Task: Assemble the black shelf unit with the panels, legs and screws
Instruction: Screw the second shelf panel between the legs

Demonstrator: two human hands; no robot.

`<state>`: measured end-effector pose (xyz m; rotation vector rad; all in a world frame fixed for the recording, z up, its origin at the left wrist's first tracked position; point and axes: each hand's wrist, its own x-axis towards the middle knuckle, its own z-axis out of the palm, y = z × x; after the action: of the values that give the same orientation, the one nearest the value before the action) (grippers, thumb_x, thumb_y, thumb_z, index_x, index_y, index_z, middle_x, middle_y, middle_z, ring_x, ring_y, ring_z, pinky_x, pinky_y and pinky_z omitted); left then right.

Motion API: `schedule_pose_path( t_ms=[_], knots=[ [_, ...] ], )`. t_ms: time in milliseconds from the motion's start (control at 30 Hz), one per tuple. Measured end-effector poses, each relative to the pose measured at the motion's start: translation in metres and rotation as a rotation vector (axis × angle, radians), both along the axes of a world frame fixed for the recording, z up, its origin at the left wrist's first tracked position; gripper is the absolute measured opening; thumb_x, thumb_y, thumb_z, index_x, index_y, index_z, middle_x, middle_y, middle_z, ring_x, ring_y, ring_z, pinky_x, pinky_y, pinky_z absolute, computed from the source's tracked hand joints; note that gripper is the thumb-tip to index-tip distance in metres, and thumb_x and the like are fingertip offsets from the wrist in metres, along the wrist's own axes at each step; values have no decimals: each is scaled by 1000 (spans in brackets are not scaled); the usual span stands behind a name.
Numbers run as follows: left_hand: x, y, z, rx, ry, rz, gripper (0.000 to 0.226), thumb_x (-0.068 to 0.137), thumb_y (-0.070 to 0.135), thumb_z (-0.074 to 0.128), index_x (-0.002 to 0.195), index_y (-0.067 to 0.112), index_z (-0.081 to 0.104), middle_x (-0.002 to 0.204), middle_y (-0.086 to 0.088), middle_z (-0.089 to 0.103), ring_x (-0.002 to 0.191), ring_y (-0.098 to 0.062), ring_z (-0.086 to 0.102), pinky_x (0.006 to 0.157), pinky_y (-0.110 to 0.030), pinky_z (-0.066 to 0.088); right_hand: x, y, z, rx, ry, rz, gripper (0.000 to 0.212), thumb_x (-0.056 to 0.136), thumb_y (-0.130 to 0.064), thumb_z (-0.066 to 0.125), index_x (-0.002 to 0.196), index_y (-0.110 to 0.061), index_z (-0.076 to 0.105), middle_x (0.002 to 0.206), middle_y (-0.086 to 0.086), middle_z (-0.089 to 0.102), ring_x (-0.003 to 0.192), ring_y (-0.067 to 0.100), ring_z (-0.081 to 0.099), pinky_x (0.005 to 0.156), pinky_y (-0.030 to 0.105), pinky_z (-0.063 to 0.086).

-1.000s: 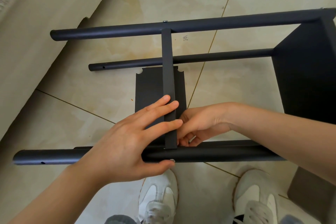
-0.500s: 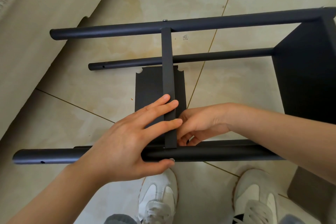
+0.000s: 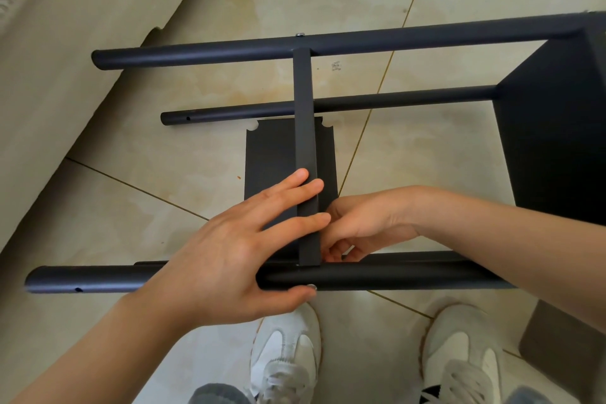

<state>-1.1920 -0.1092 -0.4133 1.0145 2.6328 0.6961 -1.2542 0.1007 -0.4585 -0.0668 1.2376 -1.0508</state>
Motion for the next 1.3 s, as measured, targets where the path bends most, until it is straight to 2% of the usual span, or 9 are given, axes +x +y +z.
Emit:
schedule_pose_path(
  t_ms=[133, 400, 533, 600, 733, 933, 1067, 1200, 1300],
  knots=[
    [0, 0, 0, -13, 8, -4, 69, 83, 60, 64, 142, 25, 54, 162, 6, 29, 153, -11, 17, 113, -33, 33, -2, 2, 2, -88, -104, -58, 16, 95, -1, 51, 93, -6, 66, 84, 7, 65, 76, 14, 63, 75, 26, 52],
    [0, 0, 0, -2, 6, -4, 70, 82, 60, 65, 142, 25, 54, 162, 6, 29, 152, -11, 18, 112, -33, 37, -2, -1, 3, -61, -119, -29, 14, 96, -4, 53, 104, -6, 65, 94, 12, 62, 81, 18, 60, 82, 30, 51],
    [-1, -1, -1, -1, 8, -9, 70, 82, 60, 64, 142, 25, 53, 162, 6, 29, 152, -11, 17, 111, -31, 37, -3, -2, 7, -41, -81, 1, 11, 92, -7, 56, 94, -9, 66, 84, 8, 61, 76, 17, 58, 78, 28, 49],
    [-1, -1, -1, 7, 10, -11, 70, 82, 59, 64, 142, 24, 54, 162, 6, 28, 153, -12, 17, 111, -34, 39, -1, -1, 10, -29, -11, 3, 11, 93, -7, 55, 91, -9, 66, 79, 5, 61, 76, 17, 57, 75, 26, 48],
    [1, -1, -1, 15, 15, -11, 71, 82, 59, 65, 143, 25, 52, 163, 6, 27, 153, -11, 17, 109, -40, 44, 2, 5, 19, -25, 82, 11, 17, 96, -10, 53, 109, -9, 65, 95, 8, 64, 87, 19, 59, 85, 31, 49],
    [0, 3, -1, 13, 71, -14, 73, 82, 61, 66, 144, 26, 51, 163, 7, 28, 152, -11, 19, 110, -43, 45, 11, 22, 46, -11, 245, -4, 15, 98, -15, 55, 106, -13, 67, 99, 3, 71, 94, 15, 66, 94, 34, 50],
    [2, 5, -2, 44, 147, 11, 69, 82, 62, 65, 135, 19, 62, 153, 2, 46, 148, -11, 30, 109, -39, 46, 24, 27, 55, 41, 496, -11, 21, 95, -13, 61, 113, -8, 68, 107, 6, 74, 96, 11, 69, 90, 27, 53],
    [6, 8, 1, 5, 206, 6, 64, 85, 63, 58, 129, 18, 67, 146, 2, 54, 145, -11, 36, 107, -30, 44, 42, 31, 62, 162, 743, 50, 21, 92, -23, 64, 113, -24, 67, 107, -9, 69, 92, 0, 66, 84, 19, 54],
    [15, 9, 4, -6, 212, 39, 56, 87, 58, 54, 121, 17, 71, 139, 1, 61, 137, -12, 48, 101, -31, 51, 57, 33, 69, 259, 913, 75, 24, 91, -28, 63, 114, -34, 64, 105, -19, 64, 94, -3, 61, 79, 8, 48]
  ],
)
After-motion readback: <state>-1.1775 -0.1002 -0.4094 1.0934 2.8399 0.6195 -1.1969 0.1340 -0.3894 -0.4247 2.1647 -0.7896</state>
